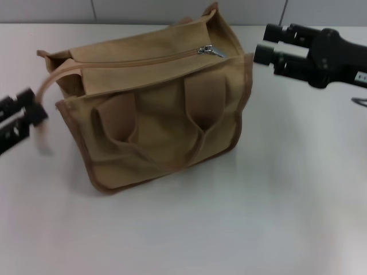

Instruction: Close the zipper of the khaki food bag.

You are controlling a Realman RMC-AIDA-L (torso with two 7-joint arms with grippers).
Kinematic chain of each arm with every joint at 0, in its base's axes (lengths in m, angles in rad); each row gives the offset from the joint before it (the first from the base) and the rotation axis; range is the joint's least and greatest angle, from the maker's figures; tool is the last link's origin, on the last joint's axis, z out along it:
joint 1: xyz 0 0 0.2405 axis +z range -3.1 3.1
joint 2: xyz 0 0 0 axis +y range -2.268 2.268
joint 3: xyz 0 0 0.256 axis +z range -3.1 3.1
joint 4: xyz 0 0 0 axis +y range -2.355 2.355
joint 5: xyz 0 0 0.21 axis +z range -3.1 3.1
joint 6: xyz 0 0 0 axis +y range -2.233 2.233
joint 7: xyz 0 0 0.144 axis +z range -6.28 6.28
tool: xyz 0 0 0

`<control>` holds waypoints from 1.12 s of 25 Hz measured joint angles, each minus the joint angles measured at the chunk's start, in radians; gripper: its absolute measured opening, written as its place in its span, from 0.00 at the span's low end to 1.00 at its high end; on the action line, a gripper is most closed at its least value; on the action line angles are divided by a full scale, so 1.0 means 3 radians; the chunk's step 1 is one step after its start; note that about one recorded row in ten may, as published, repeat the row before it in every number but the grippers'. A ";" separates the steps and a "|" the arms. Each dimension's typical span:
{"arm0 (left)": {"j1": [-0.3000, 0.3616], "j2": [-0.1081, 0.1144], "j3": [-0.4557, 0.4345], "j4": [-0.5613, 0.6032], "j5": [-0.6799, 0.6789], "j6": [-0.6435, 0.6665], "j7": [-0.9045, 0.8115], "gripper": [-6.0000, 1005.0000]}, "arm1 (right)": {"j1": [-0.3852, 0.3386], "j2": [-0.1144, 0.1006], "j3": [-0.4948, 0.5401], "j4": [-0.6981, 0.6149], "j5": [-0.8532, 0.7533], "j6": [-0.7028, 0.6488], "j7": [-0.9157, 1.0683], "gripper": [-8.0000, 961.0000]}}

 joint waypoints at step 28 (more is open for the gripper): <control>-0.0471 -0.0302 0.0731 0.0073 0.1065 0.0085 0.0724 0.83 | 0.0404 0.0053 -0.0109 0.1915 -0.0989 -0.0357 -0.1865 0.67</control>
